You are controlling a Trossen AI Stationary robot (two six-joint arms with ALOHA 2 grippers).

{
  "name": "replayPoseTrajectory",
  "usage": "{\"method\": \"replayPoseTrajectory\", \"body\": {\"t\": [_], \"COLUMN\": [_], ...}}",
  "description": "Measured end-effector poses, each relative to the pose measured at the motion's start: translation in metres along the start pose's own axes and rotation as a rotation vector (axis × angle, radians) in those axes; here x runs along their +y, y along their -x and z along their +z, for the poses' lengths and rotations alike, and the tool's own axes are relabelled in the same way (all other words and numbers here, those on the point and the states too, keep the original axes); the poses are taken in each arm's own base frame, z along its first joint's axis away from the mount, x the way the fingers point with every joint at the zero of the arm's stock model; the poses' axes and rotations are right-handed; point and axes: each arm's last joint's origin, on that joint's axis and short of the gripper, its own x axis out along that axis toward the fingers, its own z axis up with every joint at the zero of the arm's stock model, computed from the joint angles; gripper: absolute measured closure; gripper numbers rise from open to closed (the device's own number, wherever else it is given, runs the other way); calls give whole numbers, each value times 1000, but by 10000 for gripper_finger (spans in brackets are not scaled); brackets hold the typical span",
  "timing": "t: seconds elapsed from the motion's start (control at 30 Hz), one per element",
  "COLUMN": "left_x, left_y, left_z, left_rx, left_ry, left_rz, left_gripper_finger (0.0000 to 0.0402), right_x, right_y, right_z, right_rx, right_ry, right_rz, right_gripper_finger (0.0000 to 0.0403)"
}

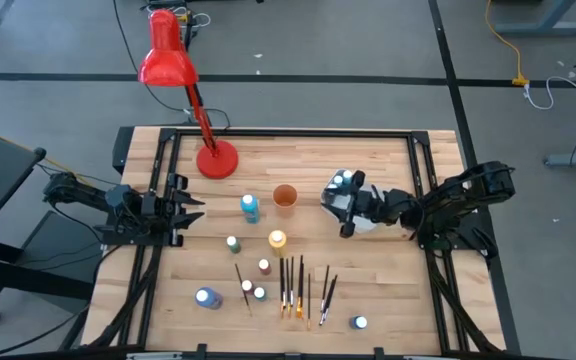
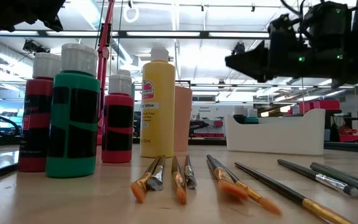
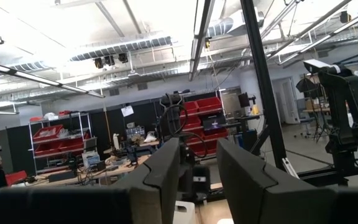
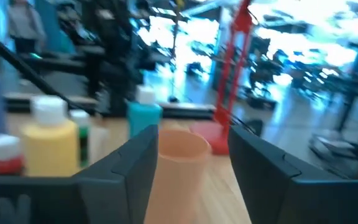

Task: Pick & Place Paint Supplies
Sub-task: Put the dark blue paint bottle into the white bin

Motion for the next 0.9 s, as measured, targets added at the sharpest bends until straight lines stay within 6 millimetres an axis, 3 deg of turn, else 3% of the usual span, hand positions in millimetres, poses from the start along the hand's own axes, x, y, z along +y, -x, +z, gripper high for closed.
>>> {"method": "replayPoseTrajectory", "body": {"t": [0.27, 0.6, 0.73, 0.9], "left_x": [0, 0, 0, 0], "left_y": [0, 0, 0, 0], "left_z": [0, 0, 0, 0], "left_rx": [0, 0, 0, 0], "left_ry": [0, 0, 0, 0], "left_rz": [0, 0, 0, 0], "left_gripper_finger": [286, 286, 286, 286], "right_x": [17, 40, 50, 64], "right_y": [4, 9, 14, 19], "right_z": [12, 24, 28, 33], "right_rx": [-148, -140, -155, -202], "right_ry": [-86, -292, -270, -229], "right_rz": [395, 1021, 1224, 1341], "right_gripper_finger": [180, 194, 195, 195]}}
